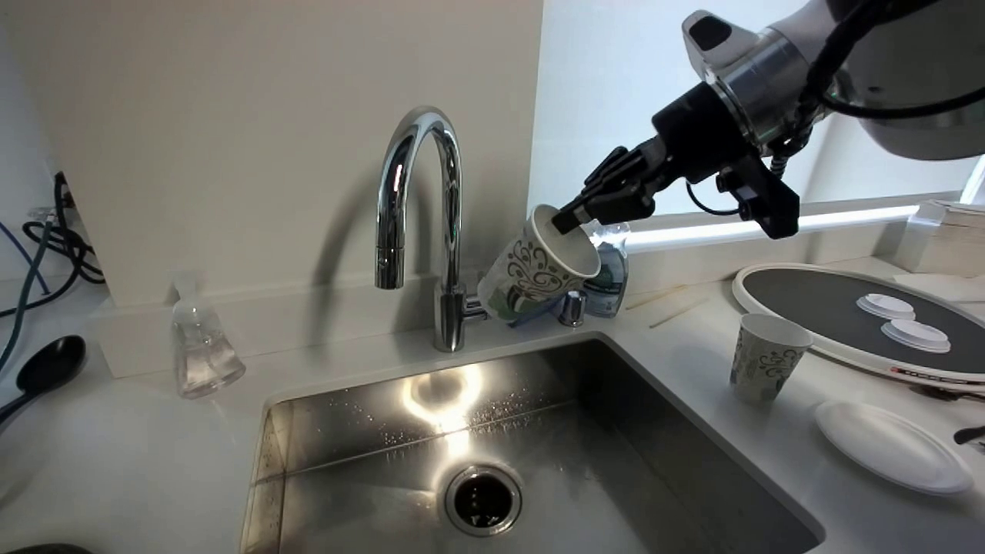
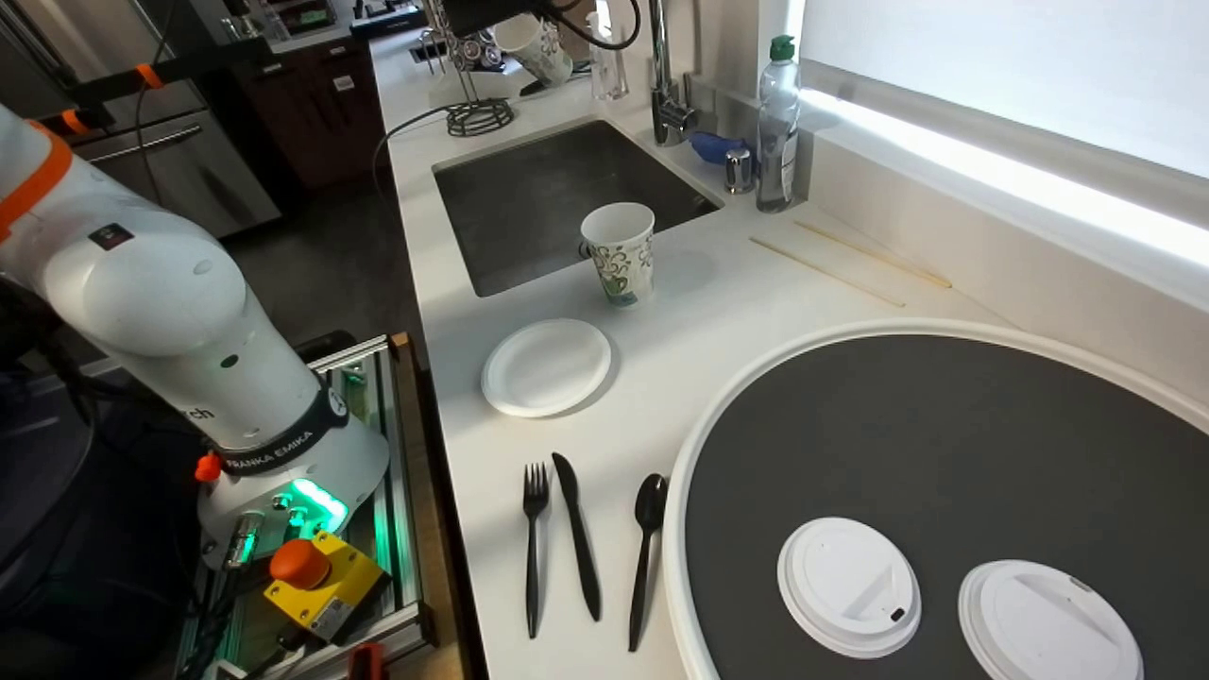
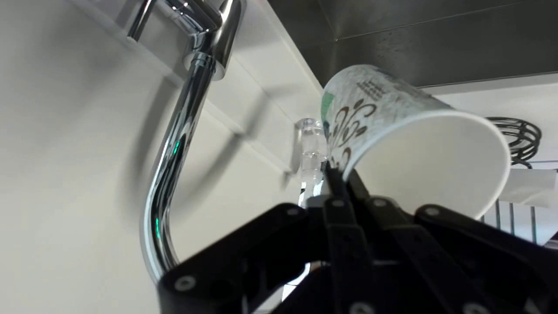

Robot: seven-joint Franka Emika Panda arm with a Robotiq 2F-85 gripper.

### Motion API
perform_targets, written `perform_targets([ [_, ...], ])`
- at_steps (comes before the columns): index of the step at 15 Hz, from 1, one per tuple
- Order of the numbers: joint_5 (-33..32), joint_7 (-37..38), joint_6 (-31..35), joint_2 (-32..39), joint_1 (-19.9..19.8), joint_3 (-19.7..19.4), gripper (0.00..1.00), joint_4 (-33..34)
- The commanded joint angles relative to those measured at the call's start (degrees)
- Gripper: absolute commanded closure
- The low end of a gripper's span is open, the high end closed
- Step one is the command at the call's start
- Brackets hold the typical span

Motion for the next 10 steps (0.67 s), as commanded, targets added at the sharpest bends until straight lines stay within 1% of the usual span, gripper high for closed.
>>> perform_targets([
  [1,10.26,-10.57,7.71,-0.47,5.88,-2.38,0.99,-0.98],
  [3,11.99,-14.06,9.42,-0.59,7.89,-3.41,0.99,-0.69],
  [7,13.37,-18.83,12.01,-0.78,10.83,-5.53,0.99,-0.62],
  [10,15.67,-22.83,15.10,-1.36,13.75,-7.81,0.99,-0.49],
])
